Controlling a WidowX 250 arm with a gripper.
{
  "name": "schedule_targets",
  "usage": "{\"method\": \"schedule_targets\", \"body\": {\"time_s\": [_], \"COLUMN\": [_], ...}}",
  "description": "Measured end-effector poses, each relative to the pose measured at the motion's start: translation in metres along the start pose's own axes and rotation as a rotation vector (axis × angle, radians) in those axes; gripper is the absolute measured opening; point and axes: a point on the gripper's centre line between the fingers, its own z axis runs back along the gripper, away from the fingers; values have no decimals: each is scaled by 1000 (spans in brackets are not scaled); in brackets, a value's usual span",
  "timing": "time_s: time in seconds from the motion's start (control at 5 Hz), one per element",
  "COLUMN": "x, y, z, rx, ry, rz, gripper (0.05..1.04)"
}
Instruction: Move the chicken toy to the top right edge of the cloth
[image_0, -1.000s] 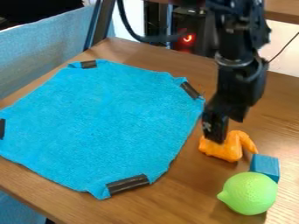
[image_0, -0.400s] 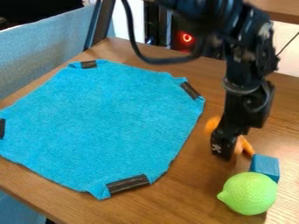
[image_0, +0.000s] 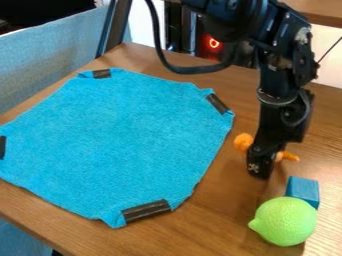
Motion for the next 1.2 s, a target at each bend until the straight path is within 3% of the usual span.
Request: {"method": "schedule_targets", "body": {"time_s": [0.2,0.4,0.6,0.8,1.0,1.2], "x": [-9,-31,-60,-96,-116,-140], "y": [1,6,15,31,38,45], "z": [6,18,29,56,71,83], "rx": [-10,-25,-35,10,23,61], "ry": [-24,-54,-102,-179,-245,-264], "rz": [26,90,175,284,341,402], "gripper": [729,521,389,389,389,389]}}
